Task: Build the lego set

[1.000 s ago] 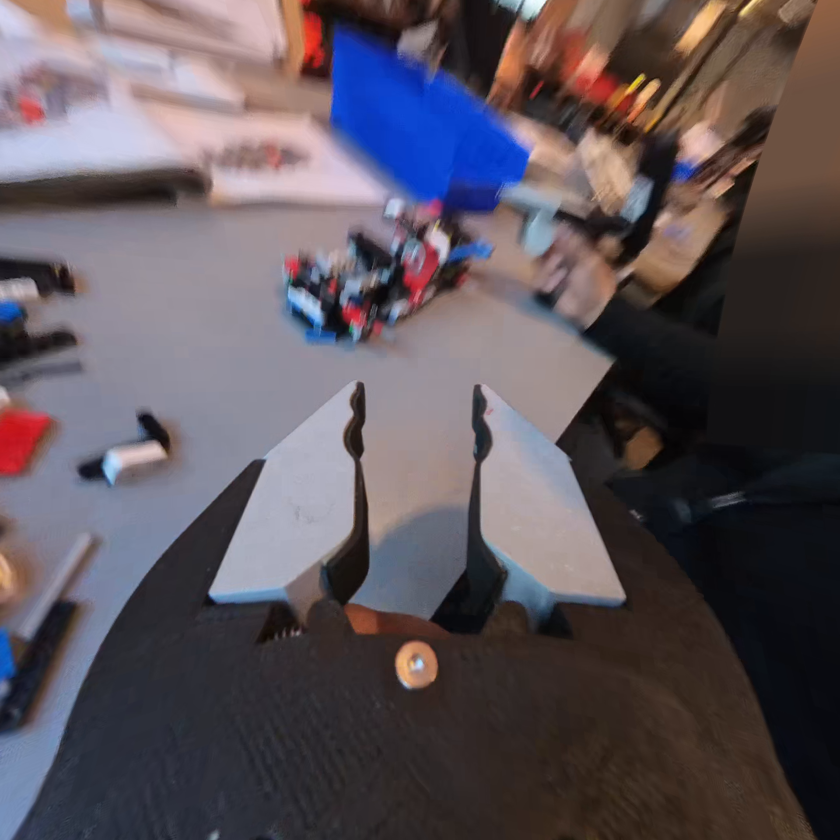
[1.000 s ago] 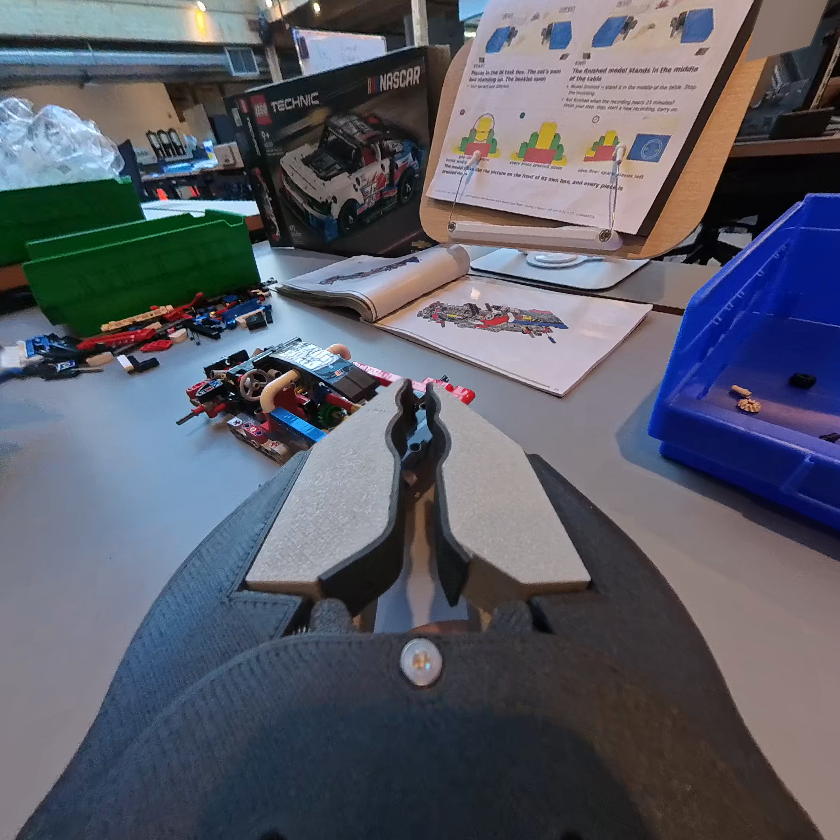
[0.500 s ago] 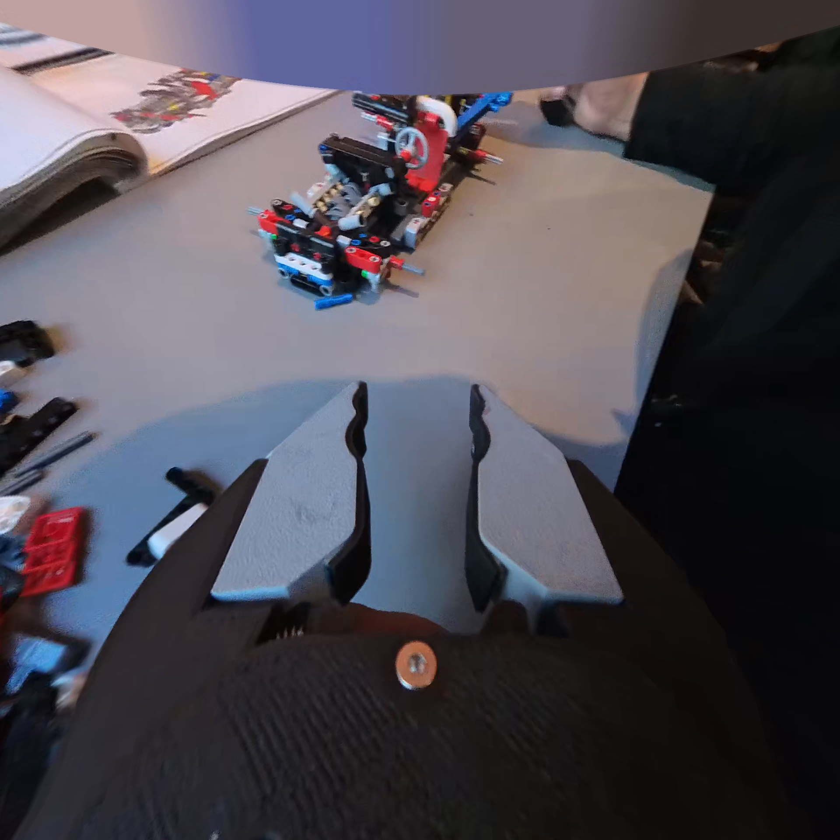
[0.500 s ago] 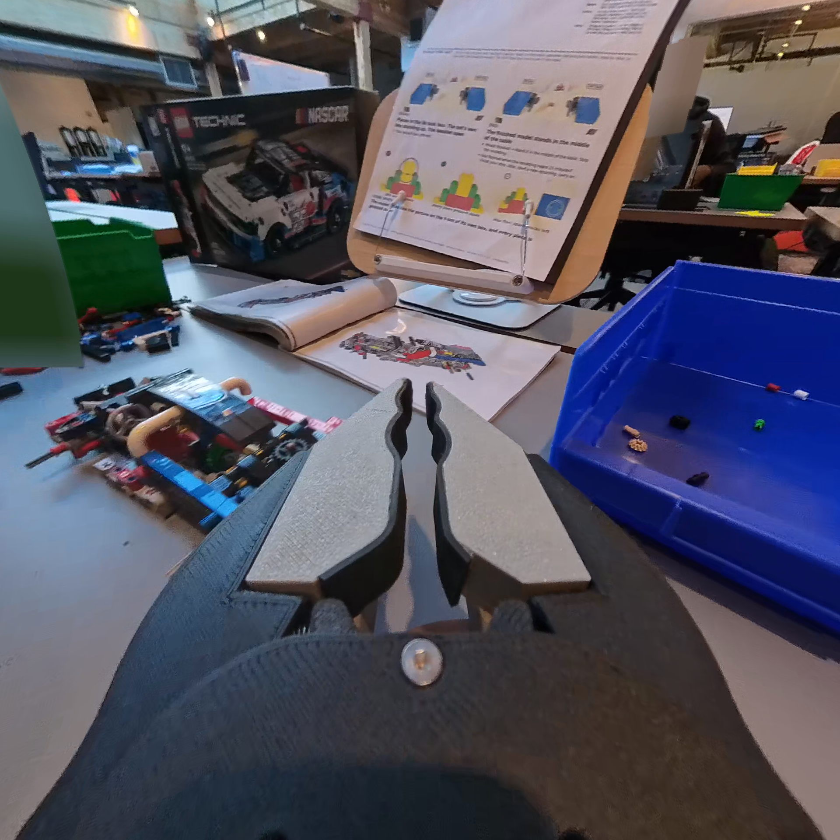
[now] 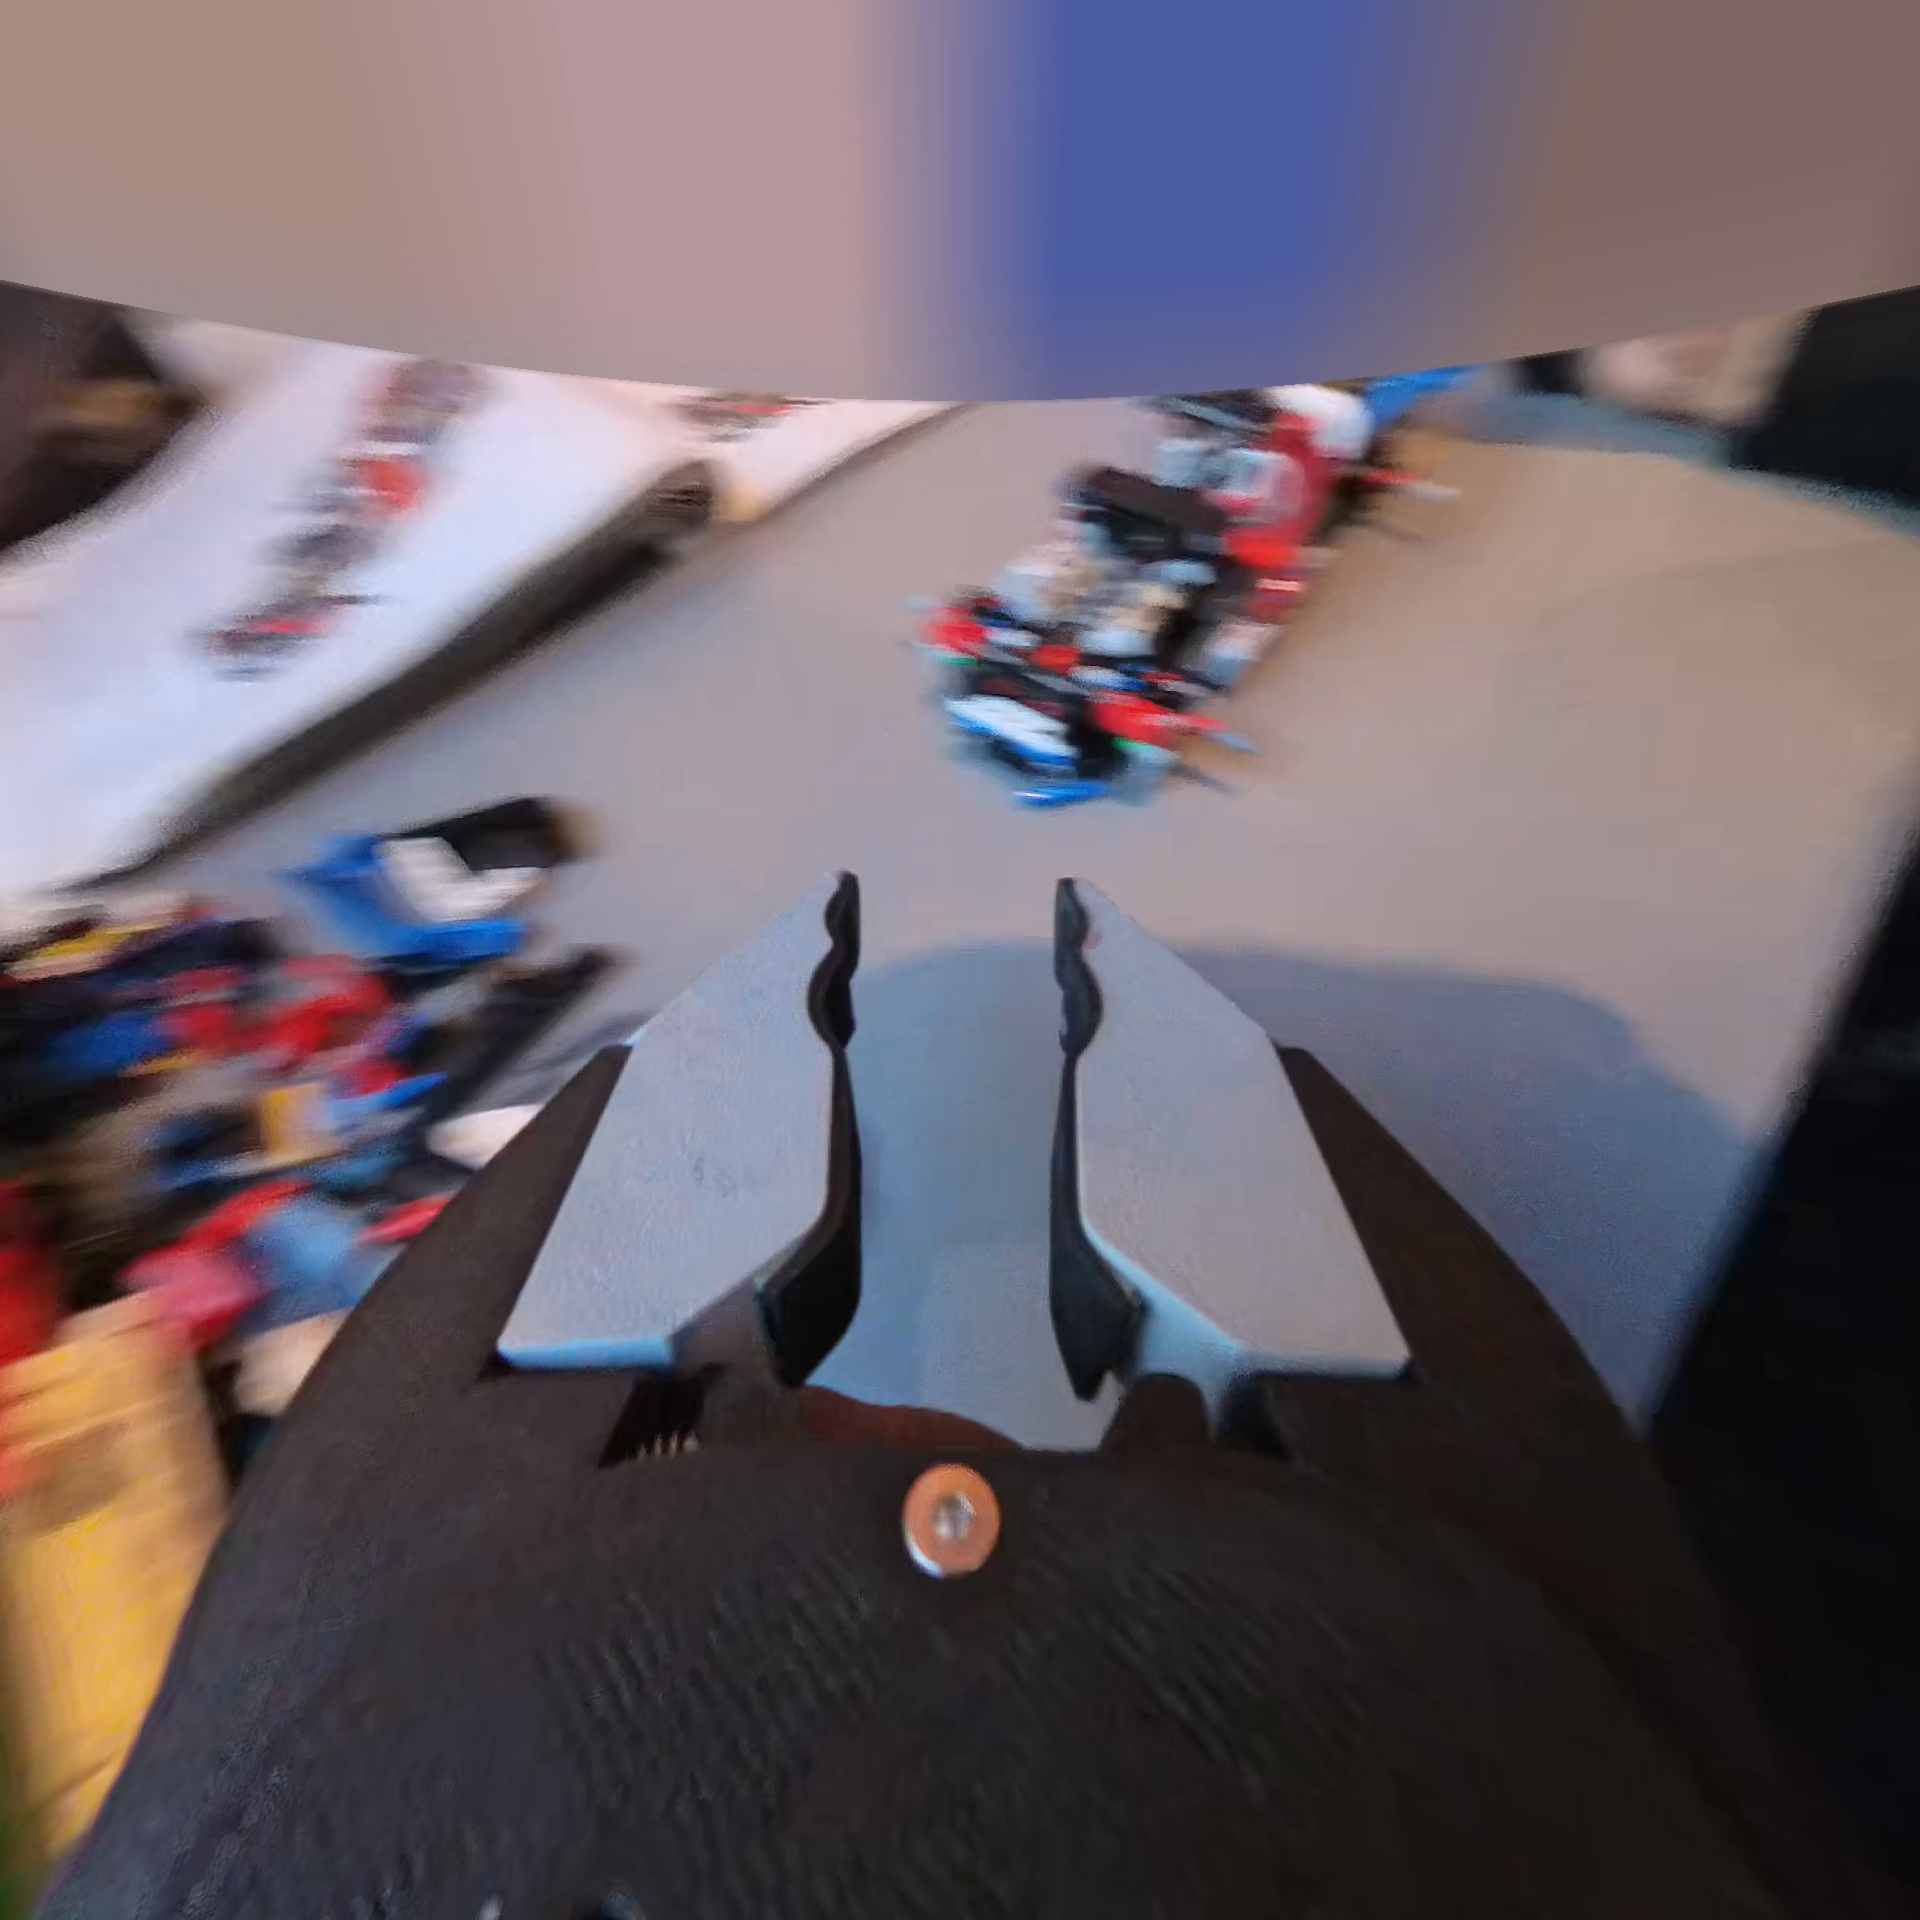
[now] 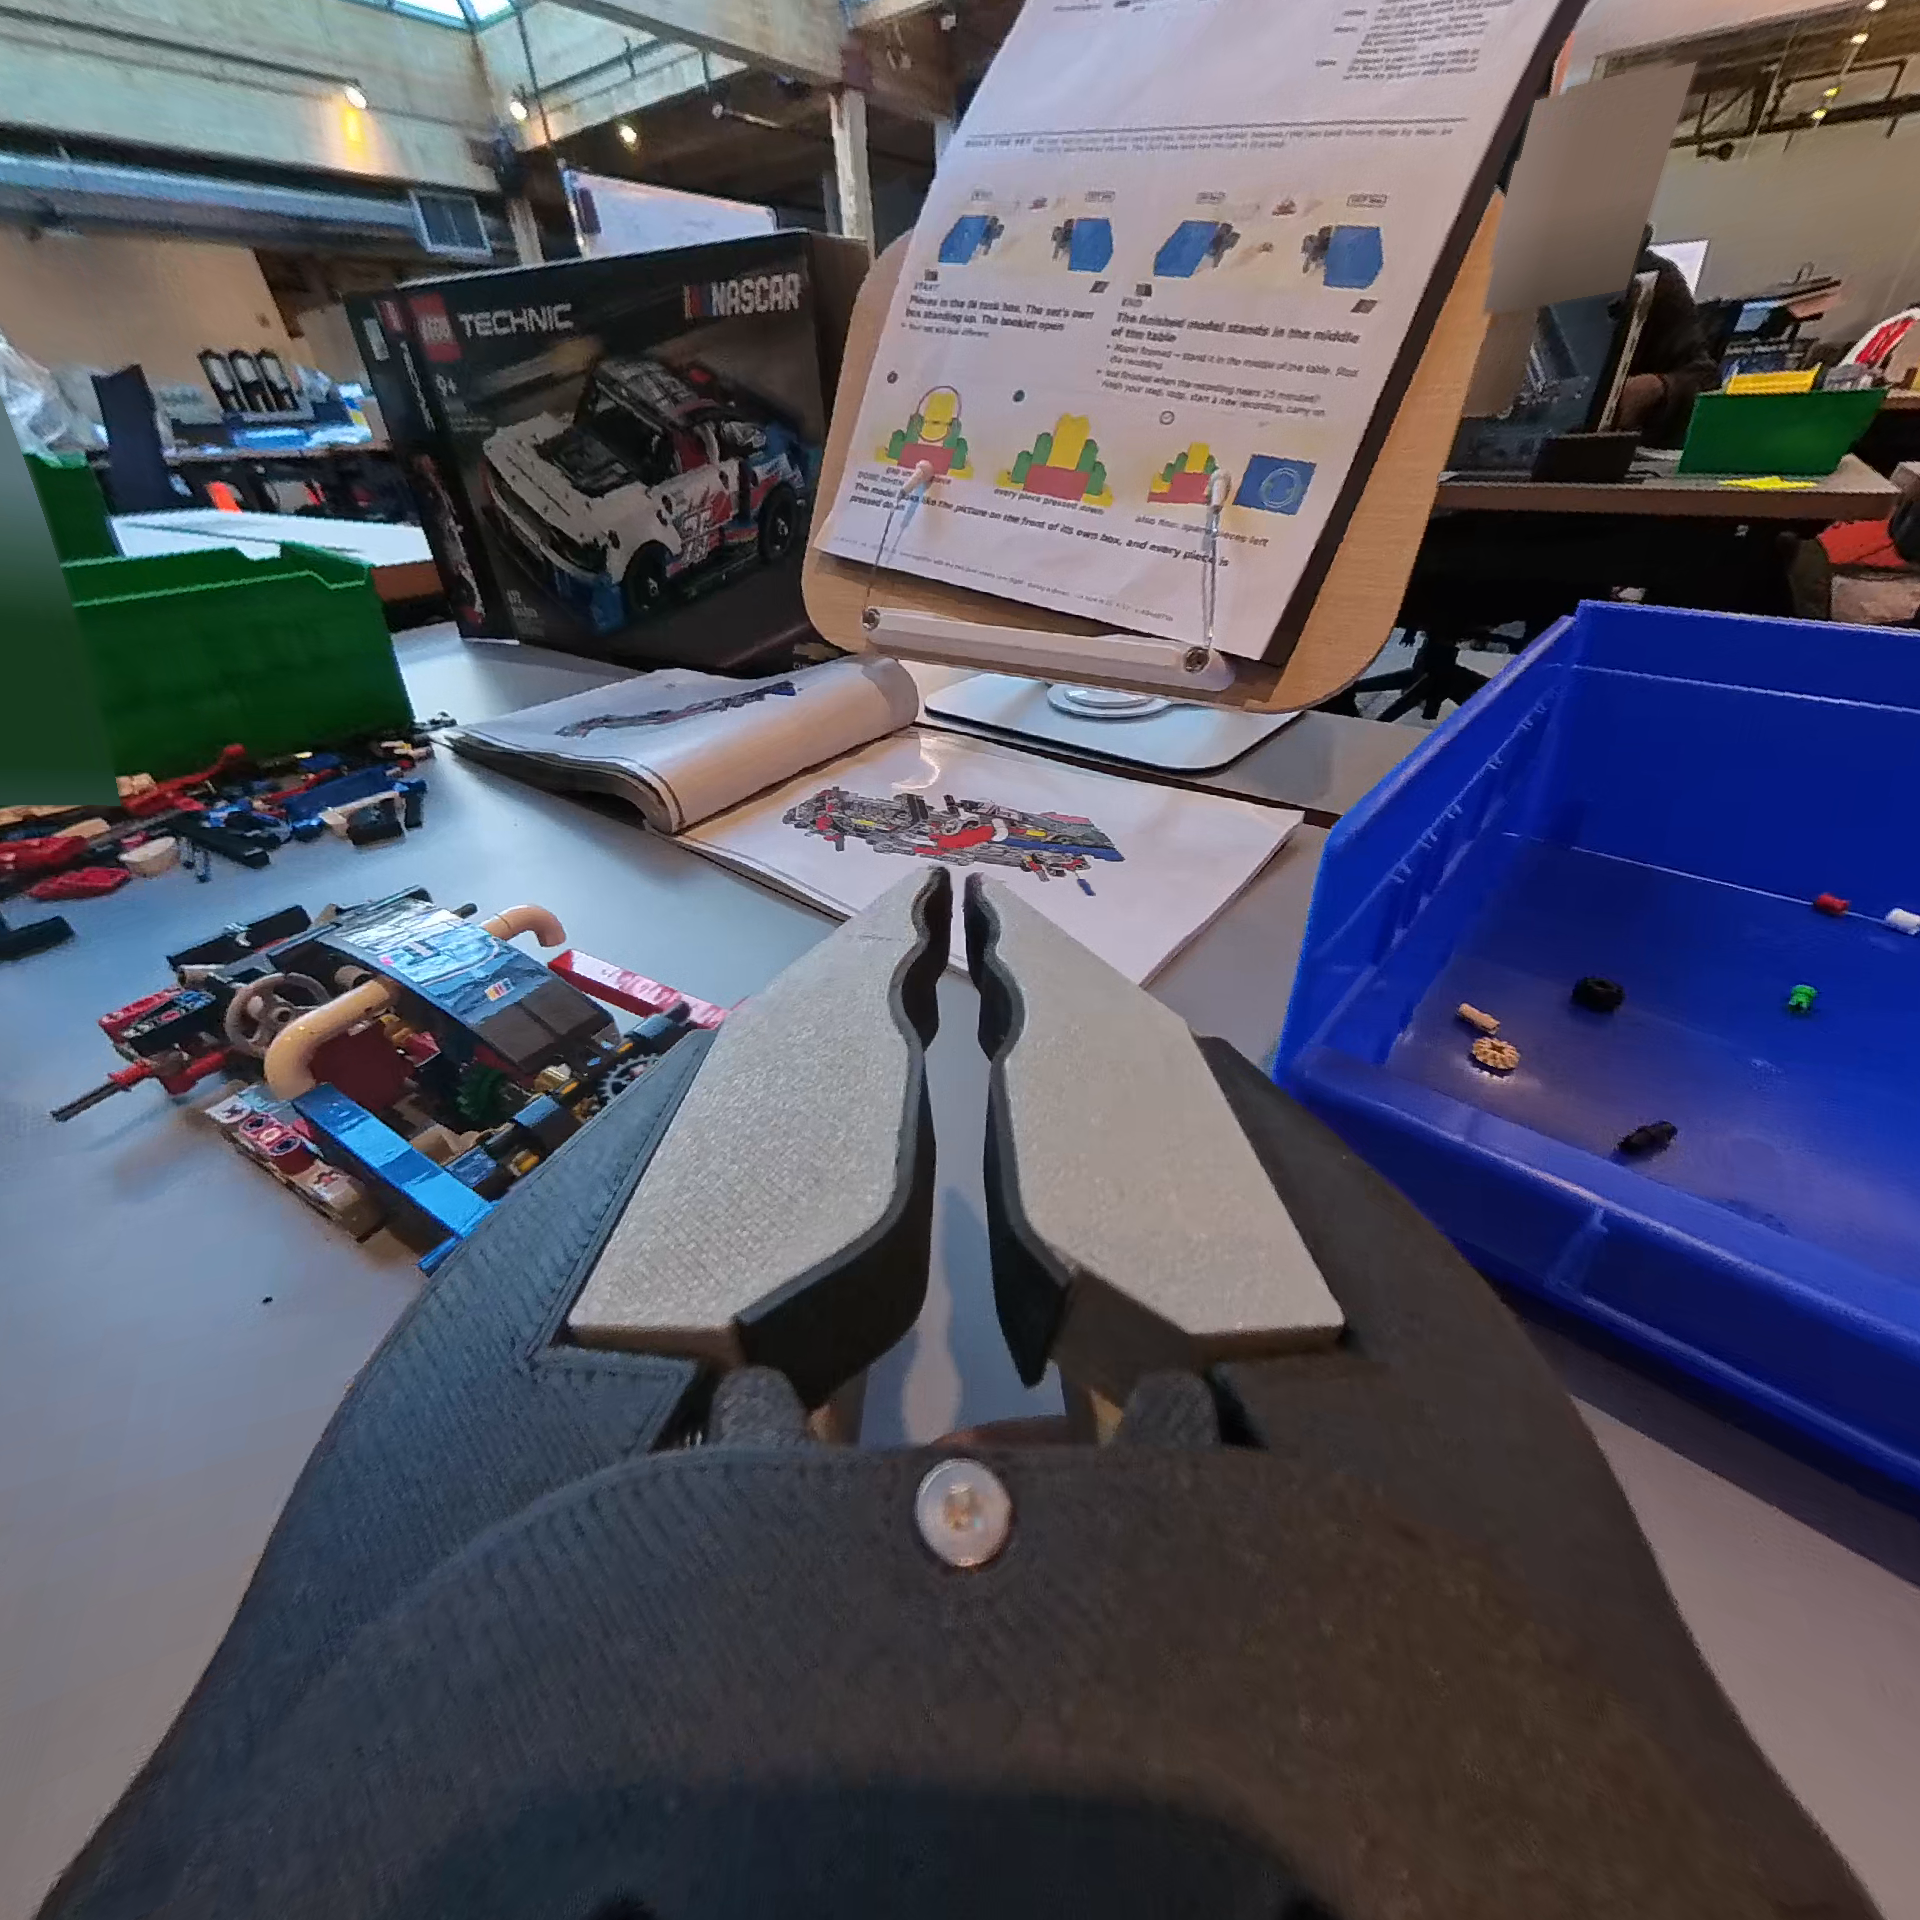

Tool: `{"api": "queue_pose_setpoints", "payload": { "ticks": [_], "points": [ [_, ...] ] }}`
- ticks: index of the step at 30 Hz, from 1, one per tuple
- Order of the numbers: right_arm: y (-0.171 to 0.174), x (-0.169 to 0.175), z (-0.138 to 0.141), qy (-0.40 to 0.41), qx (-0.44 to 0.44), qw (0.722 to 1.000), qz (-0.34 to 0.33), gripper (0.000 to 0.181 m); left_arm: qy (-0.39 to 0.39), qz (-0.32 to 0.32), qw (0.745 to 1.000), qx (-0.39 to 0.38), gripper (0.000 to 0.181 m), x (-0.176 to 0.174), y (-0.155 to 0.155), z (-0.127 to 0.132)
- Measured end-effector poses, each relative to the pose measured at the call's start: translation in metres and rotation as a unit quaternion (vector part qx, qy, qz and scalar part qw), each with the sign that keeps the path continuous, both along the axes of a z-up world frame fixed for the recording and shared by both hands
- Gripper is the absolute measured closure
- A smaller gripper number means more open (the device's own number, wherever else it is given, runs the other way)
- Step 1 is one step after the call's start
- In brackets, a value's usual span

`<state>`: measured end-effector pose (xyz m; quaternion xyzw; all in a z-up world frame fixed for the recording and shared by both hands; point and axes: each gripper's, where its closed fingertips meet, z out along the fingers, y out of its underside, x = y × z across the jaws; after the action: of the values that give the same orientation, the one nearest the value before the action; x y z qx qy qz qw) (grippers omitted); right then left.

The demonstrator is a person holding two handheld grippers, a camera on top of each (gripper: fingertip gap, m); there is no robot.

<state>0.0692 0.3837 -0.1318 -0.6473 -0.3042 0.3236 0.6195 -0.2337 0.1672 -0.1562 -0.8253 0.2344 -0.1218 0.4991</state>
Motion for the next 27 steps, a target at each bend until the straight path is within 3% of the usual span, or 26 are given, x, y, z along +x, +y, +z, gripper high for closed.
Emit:
{"api": "queue_pose_setpoints", "payload": {
  "ticks": [4, 7, 9, 14, 16, 22, 27],
  "points": [
    [-0.01, -0.009, -0.001, -0.002, -0.003, 1.0, 0.031, 0.181, 0.094, 0.174, 0.978, -0.06, 0.157, -0.109, 0.05, 0.034],
    [-0.016, -0.015, -0.003, -0.006, -0.012, 0.999, 0.053, 0.181, 0.168, 0.218, 0.951, -0.137, 0.172, -0.163, 0.077, 0.036],
    [-0.019, -0.016, -0.004, -0.006, -0.022, 0.998, 0.059, 0.181, 0.217, 0.214, 0.927, -0.218, 0.172, -0.18, 0.085, 0.02],
    [-0.028, -0.02, -0.007, -0.007, -0.036, 0.997, 0.075, 0.181, 0.315, 0.191, 0.844, -0.389, 0.172, -0.197, 0.079, -0.034],
    [-0.031, -0.021, -0.007, -0.012, -0.035, 0.996, 0.077, 0.181, 0.322, 0.186, 0.822, -0.431, 0.171, -0.198, 0.074, -0.047],
    [-0.041, -0.031, -0.006, -0.012, -0.039, 0.994, 0.105, 0.181, 0.307, 0.21, 0.802, -0.467, 0.168, -0.206, 0.071, -0.064],
    [-0.049, -0.037, -0.004, -0.018, -0.029, 0.992, 0.12, 0.181, 0.291, 0.215, 0.803, -0.474, 0.171, -0.207, 0.071, -0.069]
  ]
}}
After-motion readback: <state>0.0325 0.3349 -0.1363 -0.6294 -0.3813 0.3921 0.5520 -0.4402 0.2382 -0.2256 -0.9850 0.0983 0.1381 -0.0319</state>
